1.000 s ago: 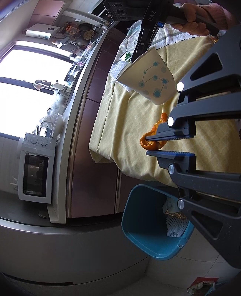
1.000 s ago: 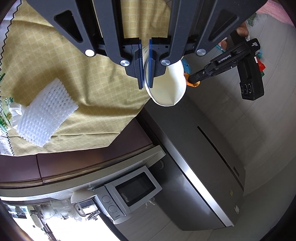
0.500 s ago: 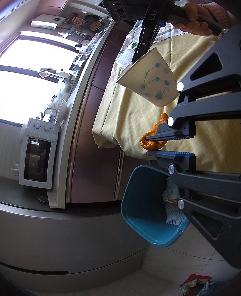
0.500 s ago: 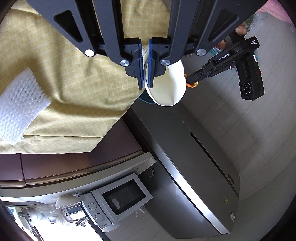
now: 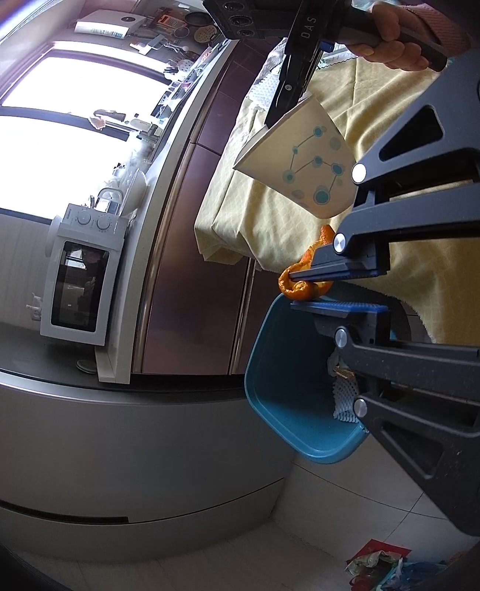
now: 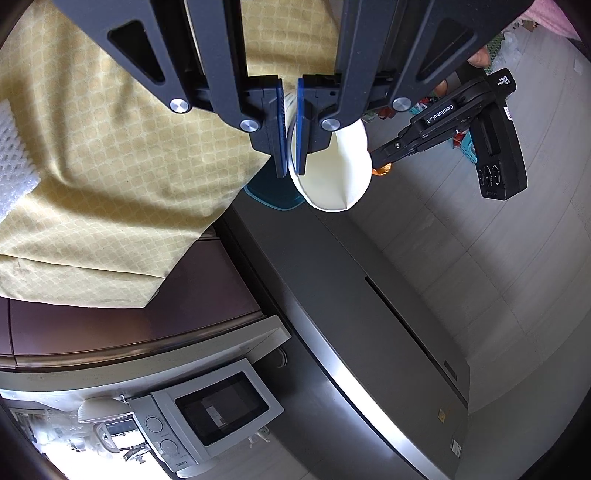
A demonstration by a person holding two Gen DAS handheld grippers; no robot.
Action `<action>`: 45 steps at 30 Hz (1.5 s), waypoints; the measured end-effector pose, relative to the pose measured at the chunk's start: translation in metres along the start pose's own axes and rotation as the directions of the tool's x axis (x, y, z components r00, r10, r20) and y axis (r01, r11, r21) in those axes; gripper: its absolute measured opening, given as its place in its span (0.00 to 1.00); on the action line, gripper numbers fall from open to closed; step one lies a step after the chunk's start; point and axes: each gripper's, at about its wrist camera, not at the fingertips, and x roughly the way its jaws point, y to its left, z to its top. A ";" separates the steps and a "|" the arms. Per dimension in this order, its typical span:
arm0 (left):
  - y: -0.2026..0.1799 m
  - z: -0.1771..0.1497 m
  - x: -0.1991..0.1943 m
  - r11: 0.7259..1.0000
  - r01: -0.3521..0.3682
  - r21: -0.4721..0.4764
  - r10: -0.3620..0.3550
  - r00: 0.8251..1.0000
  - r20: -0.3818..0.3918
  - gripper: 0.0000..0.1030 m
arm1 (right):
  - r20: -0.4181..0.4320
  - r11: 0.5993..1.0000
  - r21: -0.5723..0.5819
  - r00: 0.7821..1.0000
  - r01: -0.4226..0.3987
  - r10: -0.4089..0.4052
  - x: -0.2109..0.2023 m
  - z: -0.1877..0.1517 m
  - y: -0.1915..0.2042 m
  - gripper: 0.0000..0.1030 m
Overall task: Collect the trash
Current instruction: 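Carry the orange peel and paper cup over the teal bin, then open the left tool over the bin while the right tool releases the cup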
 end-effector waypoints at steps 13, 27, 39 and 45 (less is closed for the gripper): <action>0.036 0.004 0.006 0.997 -0.069 -0.043 0.069 0.998 0.003 0.10 | -0.028 1.000 -0.014 1.000 -0.003 0.003 0.030 0.014 0.005 0.04; 0.053 0.000 0.019 0.989 -0.140 -0.053 0.140 0.990 -0.013 0.10 | -0.061 1.000 -0.026 0.998 -0.003 0.001 0.060 0.019 0.012 0.04; 0.058 -0.002 0.035 0.983 -0.173 -0.064 0.170 0.985 -0.037 0.10 | -0.101 0.999 -0.037 0.995 0.014 -0.017 0.085 0.019 0.018 0.04; 0.067 -0.003 0.048 0.979 -0.187 -0.081 0.182 0.981 -0.064 0.10 | -0.127 0.998 -0.051 0.991 0.036 -0.043 0.101 0.021 0.023 0.04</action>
